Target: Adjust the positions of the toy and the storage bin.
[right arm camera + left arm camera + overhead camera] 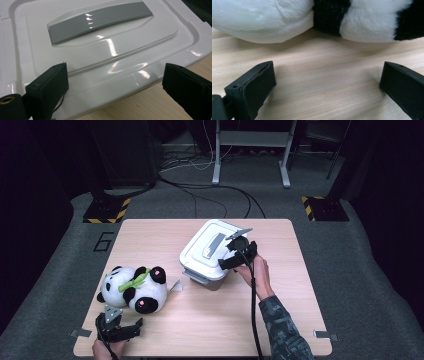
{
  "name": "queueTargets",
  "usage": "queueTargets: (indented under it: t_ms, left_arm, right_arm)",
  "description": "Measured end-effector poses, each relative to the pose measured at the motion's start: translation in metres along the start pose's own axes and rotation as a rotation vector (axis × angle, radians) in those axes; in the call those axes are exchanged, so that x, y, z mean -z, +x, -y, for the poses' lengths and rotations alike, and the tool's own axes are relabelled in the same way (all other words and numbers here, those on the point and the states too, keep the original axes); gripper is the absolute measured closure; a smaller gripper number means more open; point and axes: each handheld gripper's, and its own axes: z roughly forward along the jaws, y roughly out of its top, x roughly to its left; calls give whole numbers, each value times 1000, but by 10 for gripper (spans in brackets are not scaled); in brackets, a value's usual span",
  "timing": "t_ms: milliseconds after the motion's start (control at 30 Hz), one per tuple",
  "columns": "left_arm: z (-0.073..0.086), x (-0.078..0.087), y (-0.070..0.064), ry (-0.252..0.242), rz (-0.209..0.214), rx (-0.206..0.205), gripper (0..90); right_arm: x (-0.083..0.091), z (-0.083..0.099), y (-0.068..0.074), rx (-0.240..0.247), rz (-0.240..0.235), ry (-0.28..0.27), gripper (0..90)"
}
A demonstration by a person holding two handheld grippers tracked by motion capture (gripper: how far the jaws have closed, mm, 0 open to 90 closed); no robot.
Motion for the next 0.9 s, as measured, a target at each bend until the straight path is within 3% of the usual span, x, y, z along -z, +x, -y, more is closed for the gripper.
queueTargets:
  t_ms: [300, 500, 900]
  left_arm:
    - [0, 0, 0, 3, 0, 3, 0]
    - [0, 0, 0, 3, 1, 2, 0]
    - [0, 0, 0, 2, 0, 2, 0]
  right_arm:
    - [-8, -21, 20, 10, -9, -35, 78]
    - [-22, -35, 32, -38, -12, -42, 126]
    - [-34, -41, 32, -131, 23, -55, 202]
